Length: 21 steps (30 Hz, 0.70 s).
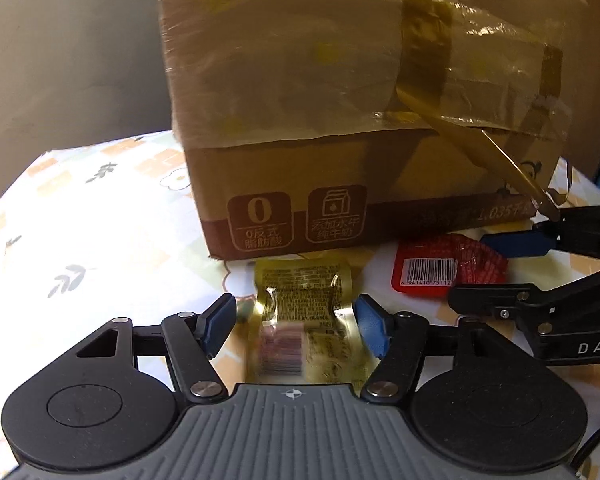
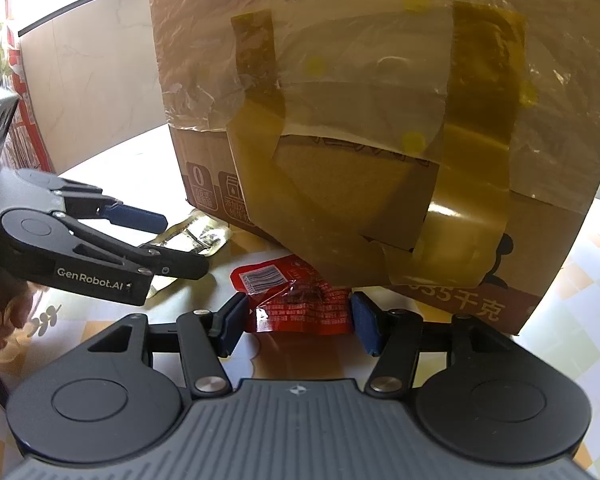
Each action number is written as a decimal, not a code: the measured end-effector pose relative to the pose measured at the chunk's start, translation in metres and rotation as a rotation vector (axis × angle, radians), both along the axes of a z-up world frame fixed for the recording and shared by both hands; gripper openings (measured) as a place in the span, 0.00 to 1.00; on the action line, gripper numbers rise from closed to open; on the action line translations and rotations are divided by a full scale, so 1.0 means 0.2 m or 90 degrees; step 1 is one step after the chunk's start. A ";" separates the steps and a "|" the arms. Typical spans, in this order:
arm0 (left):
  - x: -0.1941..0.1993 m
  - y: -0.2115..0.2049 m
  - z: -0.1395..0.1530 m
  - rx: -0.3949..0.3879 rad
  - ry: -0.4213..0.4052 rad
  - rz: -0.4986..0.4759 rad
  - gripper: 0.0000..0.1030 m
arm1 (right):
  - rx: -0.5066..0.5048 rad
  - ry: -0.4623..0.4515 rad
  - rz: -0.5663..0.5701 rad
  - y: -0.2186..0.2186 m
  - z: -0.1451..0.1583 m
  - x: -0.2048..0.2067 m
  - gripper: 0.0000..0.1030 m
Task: Organize snacks
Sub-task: 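Grasp the gold foil packet with the left tool and lift it, then carry the gold foil packet and red sauce packet up over the box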
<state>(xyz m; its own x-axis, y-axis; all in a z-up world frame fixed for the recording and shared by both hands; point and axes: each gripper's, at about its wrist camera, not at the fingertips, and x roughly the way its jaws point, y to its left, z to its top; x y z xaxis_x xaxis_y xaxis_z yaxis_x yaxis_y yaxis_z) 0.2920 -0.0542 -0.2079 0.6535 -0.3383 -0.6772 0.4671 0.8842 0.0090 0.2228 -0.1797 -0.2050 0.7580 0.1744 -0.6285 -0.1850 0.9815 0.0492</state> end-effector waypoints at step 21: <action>-0.19 0.22 0.09 -0.082 0.005 0.100 0.53 | -0.002 -0.002 0.000 0.01 0.00 -0.01 0.57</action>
